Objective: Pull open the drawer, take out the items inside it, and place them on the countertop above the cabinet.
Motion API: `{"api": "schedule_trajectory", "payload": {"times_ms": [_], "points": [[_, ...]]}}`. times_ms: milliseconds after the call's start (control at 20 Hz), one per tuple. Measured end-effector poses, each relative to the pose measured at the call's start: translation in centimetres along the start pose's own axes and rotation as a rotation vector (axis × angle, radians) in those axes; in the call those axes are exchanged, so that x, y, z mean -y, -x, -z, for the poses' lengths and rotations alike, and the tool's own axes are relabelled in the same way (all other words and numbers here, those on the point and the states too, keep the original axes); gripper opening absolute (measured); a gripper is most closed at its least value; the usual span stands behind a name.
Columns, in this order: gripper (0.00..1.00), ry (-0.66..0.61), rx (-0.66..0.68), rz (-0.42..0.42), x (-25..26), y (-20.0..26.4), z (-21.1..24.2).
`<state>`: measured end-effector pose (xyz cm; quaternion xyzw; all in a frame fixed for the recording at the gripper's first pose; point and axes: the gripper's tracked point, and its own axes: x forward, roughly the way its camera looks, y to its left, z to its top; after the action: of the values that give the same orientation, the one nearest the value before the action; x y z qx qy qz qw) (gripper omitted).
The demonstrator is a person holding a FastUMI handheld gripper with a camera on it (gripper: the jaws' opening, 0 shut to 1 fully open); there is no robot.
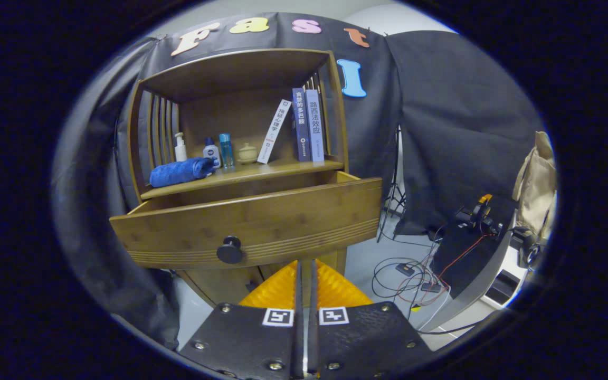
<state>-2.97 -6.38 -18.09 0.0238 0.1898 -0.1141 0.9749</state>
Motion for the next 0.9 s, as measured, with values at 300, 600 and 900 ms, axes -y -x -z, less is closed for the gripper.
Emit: {"api": "schedule_trajectory", "payload": {"times_ms": [300,600,900], "points": [[0.04,0.069,0.063,-0.068,-4.3,-1.5,-6.1],[0.03,0.121,0.019,-0.17,-10.3,-7.0,-11.2],[0.23,0.093,-0.219,-0.162,-13.1,-13.8,-10.1]]}}
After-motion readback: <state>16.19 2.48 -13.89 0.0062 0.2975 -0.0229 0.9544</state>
